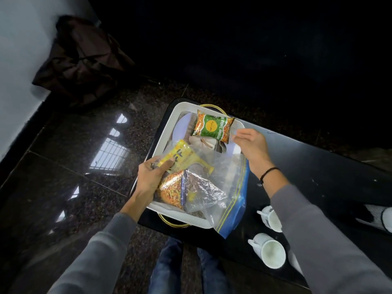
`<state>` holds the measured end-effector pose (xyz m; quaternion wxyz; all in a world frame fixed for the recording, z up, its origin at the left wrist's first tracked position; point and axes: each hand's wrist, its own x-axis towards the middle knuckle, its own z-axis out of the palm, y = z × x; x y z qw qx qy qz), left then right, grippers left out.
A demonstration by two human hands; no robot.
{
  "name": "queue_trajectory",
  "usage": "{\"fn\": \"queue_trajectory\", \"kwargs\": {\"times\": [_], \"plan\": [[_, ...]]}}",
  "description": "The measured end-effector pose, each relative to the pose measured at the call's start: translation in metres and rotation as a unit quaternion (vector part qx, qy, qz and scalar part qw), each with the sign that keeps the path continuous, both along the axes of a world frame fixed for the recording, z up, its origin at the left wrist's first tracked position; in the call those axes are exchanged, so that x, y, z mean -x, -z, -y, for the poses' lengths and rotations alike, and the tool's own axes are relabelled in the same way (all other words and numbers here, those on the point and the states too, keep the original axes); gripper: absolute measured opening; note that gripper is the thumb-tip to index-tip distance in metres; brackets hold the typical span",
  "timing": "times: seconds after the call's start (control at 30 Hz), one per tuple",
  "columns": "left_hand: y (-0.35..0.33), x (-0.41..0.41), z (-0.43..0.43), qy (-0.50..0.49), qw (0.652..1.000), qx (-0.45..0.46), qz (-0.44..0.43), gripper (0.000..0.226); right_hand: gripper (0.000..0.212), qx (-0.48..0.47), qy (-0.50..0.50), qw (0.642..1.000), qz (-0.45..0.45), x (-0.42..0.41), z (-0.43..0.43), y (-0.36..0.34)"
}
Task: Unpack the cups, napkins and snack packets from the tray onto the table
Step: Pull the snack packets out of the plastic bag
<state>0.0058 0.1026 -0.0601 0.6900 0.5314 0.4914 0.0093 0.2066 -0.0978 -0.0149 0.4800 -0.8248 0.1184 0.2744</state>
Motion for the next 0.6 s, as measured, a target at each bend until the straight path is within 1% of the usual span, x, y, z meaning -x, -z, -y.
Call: {"fn": "queue_trajectory", "kwargs": {"times": [0.07,0.1,0.17,0.27,0.3,0.33,0.4,0.47,0.5,0.57,0.6], "plan": [[0.000,0.000,0.004,-0.011,1.000,0.003,0.004,0.024,0.013,-0.004,0.016,1.000,0.012,0.016,0.015,-0.012],[0.000,0.000,0.005,-0.017,1.000,0.005,0.004,0.026,0.010,-0.006,0.028,0.999,0.017,0.025,0.021,-0.018],[-0.002,0.000,0.008,-0.022,1.000,0.011,0.003,0.029,0.008,-0.023,0.072,0.997,0.026,0.045,0.032,-0.030],[-0.004,0.000,0.013,-0.027,0.999,0.019,0.006,0.028,0.004,-0.075,0.187,0.979,0.031,0.071,0.045,-0.039],[-0.006,-0.001,0.014,-0.030,0.999,0.019,0.006,0.026,0.002,-0.098,0.222,0.970,0.019,0.078,0.049,-0.038],[-0.007,0.000,0.015,-0.034,0.999,0.019,0.007,0.023,0.006,-0.122,0.241,0.963,-0.013,0.085,0.051,-0.036],[-0.009,0.000,0.018,-0.041,0.999,0.019,0.009,0.016,0.014,-0.166,0.217,0.955,-0.115,0.093,0.051,-0.034],[-0.011,0.001,0.021,-0.046,0.999,0.020,0.008,0.015,0.021,-0.187,0.137,0.949,-0.215,0.098,0.046,-0.036],[-0.012,0.002,0.022,-0.048,0.999,0.021,0.006,0.016,0.021,-0.199,0.097,0.943,-0.249,0.099,0.040,-0.039],[-0.012,0.002,0.023,-0.048,0.999,0.023,0.002,0.016,0.018,-0.220,0.049,0.923,-0.312,0.101,0.027,-0.049],[-0.012,0.002,0.025,-0.045,0.999,0.021,0.002,0.017,0.022,-0.217,0.026,0.917,-0.334,0.103,0.022,-0.052]]}}
